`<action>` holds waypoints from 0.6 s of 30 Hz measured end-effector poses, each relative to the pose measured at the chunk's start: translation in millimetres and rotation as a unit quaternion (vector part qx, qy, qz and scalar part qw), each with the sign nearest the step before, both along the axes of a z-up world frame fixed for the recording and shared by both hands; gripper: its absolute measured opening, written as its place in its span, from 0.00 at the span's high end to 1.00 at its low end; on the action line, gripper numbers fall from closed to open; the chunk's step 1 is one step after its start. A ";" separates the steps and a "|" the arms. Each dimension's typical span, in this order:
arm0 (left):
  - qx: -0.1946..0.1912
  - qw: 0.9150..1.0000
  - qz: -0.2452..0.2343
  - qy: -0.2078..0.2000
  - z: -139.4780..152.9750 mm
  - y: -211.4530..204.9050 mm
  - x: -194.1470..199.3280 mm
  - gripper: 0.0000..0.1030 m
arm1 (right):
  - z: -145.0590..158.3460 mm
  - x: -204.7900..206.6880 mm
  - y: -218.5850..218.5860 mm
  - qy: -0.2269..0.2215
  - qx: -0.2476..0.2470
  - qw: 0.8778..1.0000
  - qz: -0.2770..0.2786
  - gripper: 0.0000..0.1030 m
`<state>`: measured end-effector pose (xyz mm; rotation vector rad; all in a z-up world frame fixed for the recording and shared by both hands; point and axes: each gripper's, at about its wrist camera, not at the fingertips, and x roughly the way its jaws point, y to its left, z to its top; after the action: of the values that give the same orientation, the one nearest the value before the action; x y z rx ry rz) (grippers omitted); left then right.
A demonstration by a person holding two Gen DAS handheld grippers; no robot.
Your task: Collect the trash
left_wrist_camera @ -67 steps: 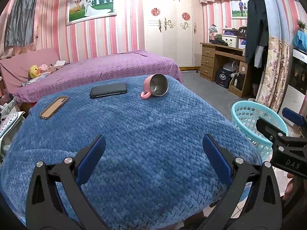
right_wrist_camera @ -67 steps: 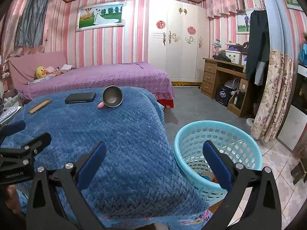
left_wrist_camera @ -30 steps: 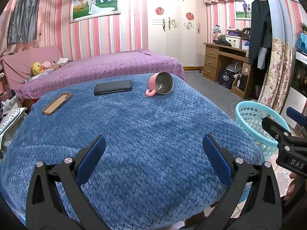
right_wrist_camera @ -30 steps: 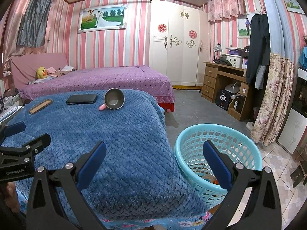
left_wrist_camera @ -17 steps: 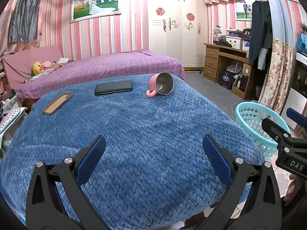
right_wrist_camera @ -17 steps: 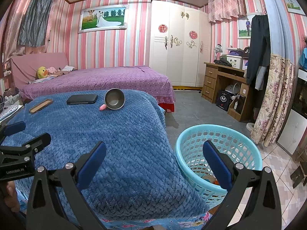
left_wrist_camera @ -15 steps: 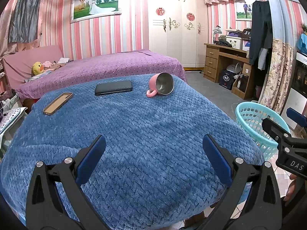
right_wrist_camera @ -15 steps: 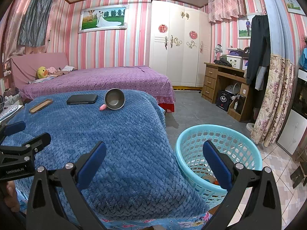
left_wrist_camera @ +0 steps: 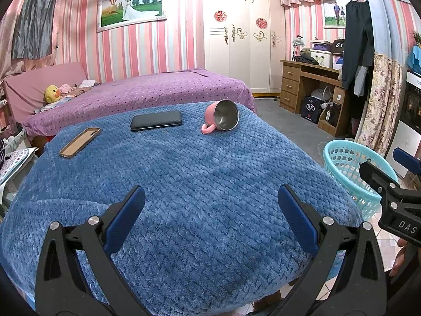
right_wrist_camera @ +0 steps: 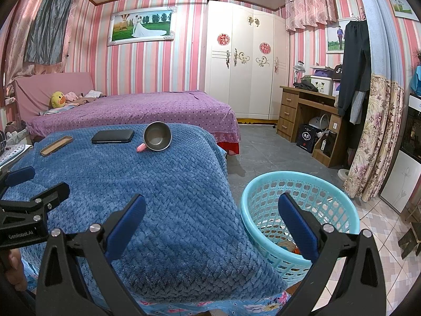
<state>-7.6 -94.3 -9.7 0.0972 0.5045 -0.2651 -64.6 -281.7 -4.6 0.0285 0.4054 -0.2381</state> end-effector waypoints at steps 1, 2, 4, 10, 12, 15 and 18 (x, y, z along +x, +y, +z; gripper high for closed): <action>0.000 1.000 0.000 0.000 0.0 0.0 -0.1 0.05 | -0.1 0.0 0.0 0.000 0.000 1.000 0.000 0.04; 0.000 1.000 0.000 0.000 0.1 -0.1 -0.1 0.05 | -0.1 0.0 0.0 0.000 0.000 1.000 0.000 0.04; 0.000 1.000 0.000 0.000 0.1 -0.1 -0.1 0.05 | -0.3 0.0 0.1 0.000 0.000 1.000 0.000 0.04; 0.000 1.000 0.000 0.000 0.0 -0.3 0.5 0.05 | -0.5 0.0 0.3 0.000 0.000 1.000 0.000 0.04; 0.000 1.000 0.000 0.000 0.0 -0.3 0.4 0.05 | -0.7 0.1 0.4 0.000 0.000 1.000 0.000 0.04; 0.000 1.000 0.000 -0.001 -0.3 -0.2 0.6 0.05 | -0.8 0.2 0.4 0.000 0.000 1.000 0.000 0.04; 0.000 1.000 0.001 -0.001 -0.2 -0.3 0.4 0.05 | -1.1 -0.2 0.9 0.000 -0.001 1.000 0.000 0.04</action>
<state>-7.2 -94.6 -9.9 0.0972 0.5033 -0.2639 -64.8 -280.7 -5.8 0.0270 0.4048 -0.2381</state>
